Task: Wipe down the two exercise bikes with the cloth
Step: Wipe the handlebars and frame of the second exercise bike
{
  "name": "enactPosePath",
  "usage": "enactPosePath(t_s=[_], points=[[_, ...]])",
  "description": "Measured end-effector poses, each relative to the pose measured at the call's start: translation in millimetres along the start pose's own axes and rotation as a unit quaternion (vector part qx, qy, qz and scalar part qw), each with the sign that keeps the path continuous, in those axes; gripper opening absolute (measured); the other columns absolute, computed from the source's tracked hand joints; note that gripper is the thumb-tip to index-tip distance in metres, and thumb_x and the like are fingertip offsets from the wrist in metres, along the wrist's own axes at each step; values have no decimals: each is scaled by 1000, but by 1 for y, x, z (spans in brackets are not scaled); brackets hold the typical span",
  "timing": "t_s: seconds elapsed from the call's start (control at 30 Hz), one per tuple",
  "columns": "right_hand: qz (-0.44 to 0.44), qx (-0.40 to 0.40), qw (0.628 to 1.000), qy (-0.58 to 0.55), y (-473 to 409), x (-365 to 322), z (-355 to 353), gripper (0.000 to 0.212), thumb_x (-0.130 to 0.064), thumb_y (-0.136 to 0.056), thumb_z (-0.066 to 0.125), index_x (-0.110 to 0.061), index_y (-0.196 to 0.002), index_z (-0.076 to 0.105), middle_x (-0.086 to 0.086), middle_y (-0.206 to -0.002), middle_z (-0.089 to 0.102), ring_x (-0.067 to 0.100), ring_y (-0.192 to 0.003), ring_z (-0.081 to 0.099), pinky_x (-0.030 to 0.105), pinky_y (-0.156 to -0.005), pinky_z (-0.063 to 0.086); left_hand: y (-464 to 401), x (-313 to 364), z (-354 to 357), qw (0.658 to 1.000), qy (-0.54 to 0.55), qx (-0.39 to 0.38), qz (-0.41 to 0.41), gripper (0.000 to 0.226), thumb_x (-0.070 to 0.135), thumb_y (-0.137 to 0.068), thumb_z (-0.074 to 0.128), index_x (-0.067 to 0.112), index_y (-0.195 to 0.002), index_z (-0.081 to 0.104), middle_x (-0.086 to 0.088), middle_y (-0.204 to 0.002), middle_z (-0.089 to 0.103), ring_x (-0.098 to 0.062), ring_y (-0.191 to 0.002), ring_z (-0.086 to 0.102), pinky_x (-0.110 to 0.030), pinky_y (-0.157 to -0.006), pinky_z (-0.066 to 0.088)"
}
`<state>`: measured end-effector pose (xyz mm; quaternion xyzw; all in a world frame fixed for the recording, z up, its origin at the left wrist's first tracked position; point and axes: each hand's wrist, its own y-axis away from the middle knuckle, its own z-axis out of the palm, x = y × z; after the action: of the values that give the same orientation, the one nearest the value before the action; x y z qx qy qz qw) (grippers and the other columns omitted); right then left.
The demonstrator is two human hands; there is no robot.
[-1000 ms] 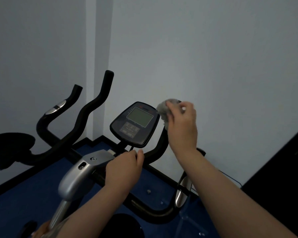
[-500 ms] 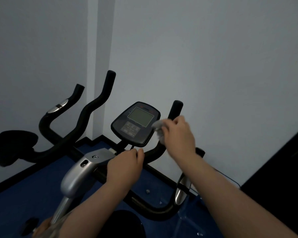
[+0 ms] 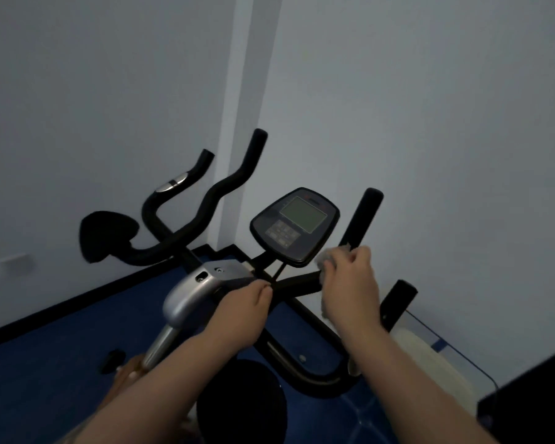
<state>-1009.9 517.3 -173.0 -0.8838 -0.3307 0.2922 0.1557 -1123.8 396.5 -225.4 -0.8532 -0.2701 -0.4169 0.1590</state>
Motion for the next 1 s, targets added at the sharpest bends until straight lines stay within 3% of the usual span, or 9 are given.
enactPosePath(t_s=[0.07, 0.2, 0.4, 0.53, 0.63, 0.7, 0.77, 0.87, 1.0], points=[[-44, -35, 998, -19, 28, -20, 22, 21, -24, -100, 45, -18, -106, 64, -1, -110, 37, 15, -83, 49, 26, -70, 40, 17, -2, -2, 1000, 0, 8, 22, 28, 23, -102, 43, 23, -127, 56, 1, -116, 65, -16, -106, 59, -32, -93, 45], [-125, -133, 981, -60, 27, -37, 23, 24, -30, -100, 44, -25, -108, 65, -5, -104, 36, 11, -81, 48, 25, -72, 37, 63, -12, -3, 998, 10, 60, 22, 38, 26, -102, 44, 34, -139, 43, 18, -134, 48, -1, -122, 46, -23, -102, 37], [-52, -11, 999, 5, 2, -5, 3, 21, -21, -100, 46, -14, -101, 66, -1, -104, 39, 17, -83, 49, 29, -65, 41, 94, -14, 19, 976, 14, 208, -67, 31, 35, -102, 38, 37, -131, 51, 27, -112, 49, 8, -101, 46, -14, -85, 35], [-141, -81, 986, -40, 51, -33, 31, 16, -20, -98, 48, -16, -107, 61, 4, -116, 42, 18, -92, 50, 27, -70, 42, 96, -16, 28, 961, 40, 262, -82, 29, 33, -100, 35, 38, -117, 59, 25, -100, 60, 6, -91, 56, -17, -78, 44], [-198, -175, 960, -91, 44, -34, 25, 21, -28, -99, 47, -23, -109, 65, -5, -110, 39, 10, -88, 51, 25, -76, 44, 102, -21, 35, 948, 64, 299, -89, 29, 32, -98, 31, 41, -105, 58, 26, -91, 60, 17, -90, 54, -2, -74, 39], [-179, -170, 965, -87, 14, -23, 9, 21, -32, -99, 48, -26, -106, 66, -8, -102, 37, 6, -79, 49, 20, -72, 42, 105, -22, 36, 938, 83, 319, -108, 27, 33, -98, 32, 46, -99, 56, 29, -90, 59, 24, -91, 50, 3, -71, 36], [-146, -109, 981, -59, -12, -14, -1, 22, -30, -99, 47, -21, -106, 67, -6, -102, 35, 13, -78, 50, 27, -72, 47, 106, -23, 38, 931, 102, 328, -123, 26, 39, -96, 31, 49, -96, 55, 27, -91, 62, 22, -92, 51, -2, -69, 38], [-141, -76, 987, -9, 3, -22, 8, 24, -26, -100, 46, -15, -102, 68, -2, -104, 38, 15, -84, 45, 27, -70, 38, 107, -24, 40, 923, 118, 343, -126, 27, 41, -96, 34, 48, -91, 60, 24, -90, 65, 16, -90, 54, -15, -69, 40], [-244, -188, 950, -55, 74, -52, 36, 21, -28, -98, 47, -21, -106, 66, -1, -114, 41, 16, -94, 49, 27, -80, 43, 107, -30, 42, 913, 133, 361, -133, 31, 36, -99, 37, 39, -85, 64, 17, -81, 65, 4, -79, 60, -22, -67, 44]])
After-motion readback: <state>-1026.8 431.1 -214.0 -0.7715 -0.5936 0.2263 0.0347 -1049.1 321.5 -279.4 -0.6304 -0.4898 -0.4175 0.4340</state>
